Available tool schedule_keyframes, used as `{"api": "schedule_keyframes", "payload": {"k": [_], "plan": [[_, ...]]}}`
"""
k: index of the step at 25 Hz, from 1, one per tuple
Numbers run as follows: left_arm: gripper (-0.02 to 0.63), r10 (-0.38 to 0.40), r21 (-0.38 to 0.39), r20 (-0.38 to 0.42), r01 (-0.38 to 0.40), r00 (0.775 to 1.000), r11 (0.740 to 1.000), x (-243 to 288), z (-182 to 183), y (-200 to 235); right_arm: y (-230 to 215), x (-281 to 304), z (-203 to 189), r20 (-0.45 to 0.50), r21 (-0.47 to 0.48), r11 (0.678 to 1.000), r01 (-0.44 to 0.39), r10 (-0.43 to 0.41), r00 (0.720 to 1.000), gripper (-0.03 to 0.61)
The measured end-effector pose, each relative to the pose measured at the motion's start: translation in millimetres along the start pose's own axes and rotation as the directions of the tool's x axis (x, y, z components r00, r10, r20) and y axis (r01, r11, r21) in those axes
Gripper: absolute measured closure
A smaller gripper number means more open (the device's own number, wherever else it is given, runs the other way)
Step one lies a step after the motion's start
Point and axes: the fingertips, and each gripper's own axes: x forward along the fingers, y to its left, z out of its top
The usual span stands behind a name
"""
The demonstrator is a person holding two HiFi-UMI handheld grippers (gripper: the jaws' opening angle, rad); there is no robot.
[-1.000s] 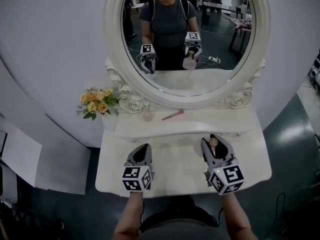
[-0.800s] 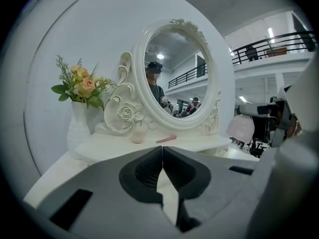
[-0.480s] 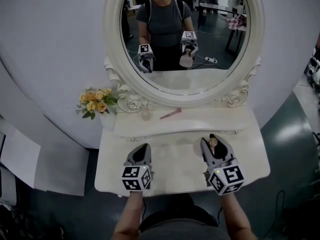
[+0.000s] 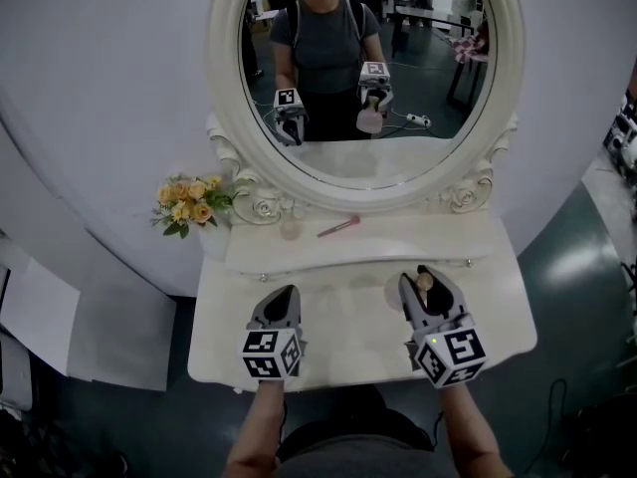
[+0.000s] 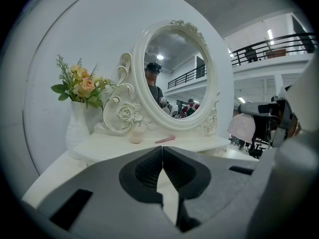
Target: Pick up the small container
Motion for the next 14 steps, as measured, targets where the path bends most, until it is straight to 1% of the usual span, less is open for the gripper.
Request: {"api": "schedule_keyframes", "payload": {"k": [14], "plan": [[0.607, -0.001, 0.002, -0.01, 0.001, 1.0, 1.0, -0.5, -1.8, -0.9, 0.3, -1.6, 1.5, 0.002, 0.008, 1.0, -0.003, 0.003, 1.0, 0.44]]}}
